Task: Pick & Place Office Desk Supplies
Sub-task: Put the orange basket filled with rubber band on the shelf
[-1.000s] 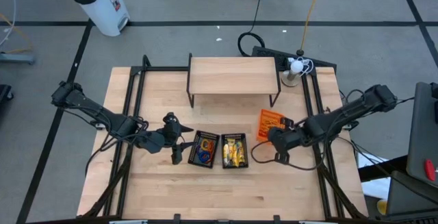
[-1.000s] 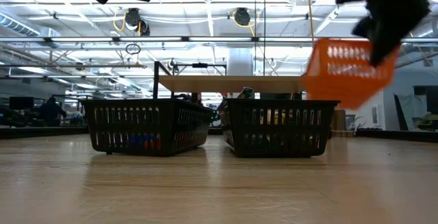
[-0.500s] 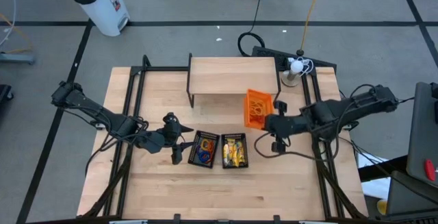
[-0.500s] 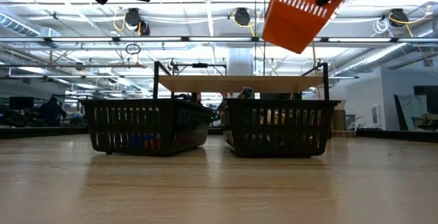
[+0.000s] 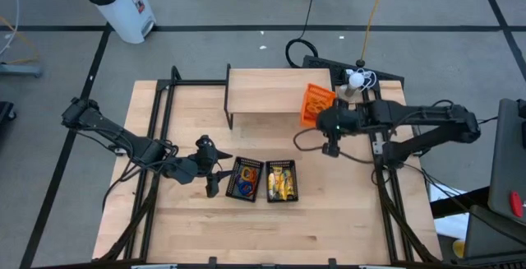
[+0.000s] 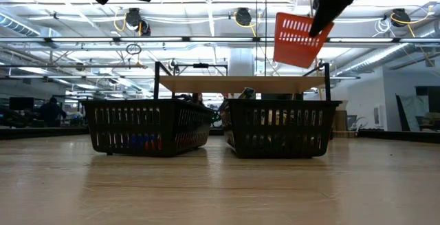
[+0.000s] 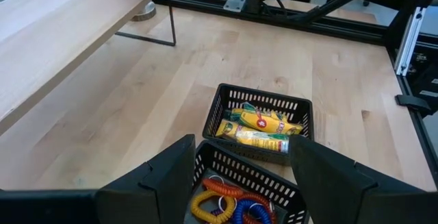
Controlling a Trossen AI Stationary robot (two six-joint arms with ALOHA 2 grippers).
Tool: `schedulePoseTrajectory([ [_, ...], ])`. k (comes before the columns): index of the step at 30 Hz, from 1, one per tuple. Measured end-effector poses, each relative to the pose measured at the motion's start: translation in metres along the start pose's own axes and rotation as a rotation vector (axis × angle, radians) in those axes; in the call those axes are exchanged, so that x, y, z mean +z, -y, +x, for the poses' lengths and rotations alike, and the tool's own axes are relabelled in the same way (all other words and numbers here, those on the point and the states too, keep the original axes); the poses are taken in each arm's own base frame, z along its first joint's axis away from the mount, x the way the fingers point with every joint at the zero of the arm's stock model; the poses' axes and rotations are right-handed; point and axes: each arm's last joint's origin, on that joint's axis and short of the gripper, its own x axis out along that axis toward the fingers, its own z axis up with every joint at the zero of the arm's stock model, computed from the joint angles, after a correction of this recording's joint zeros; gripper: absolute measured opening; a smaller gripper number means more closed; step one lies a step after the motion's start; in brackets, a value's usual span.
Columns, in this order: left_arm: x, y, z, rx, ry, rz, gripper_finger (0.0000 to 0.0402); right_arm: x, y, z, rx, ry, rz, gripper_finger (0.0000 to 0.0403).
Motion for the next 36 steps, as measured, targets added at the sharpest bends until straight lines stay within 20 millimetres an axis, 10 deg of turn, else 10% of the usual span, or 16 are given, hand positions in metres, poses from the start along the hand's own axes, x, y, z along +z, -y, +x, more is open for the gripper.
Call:
schedulePoseTrajectory([
  [36,0.000,0.000,0.000,-0.027,-0.017,-0.066,0.0237,0.025,0.062,0.034,0.040,-0.259,-0.063,0.0000],
])
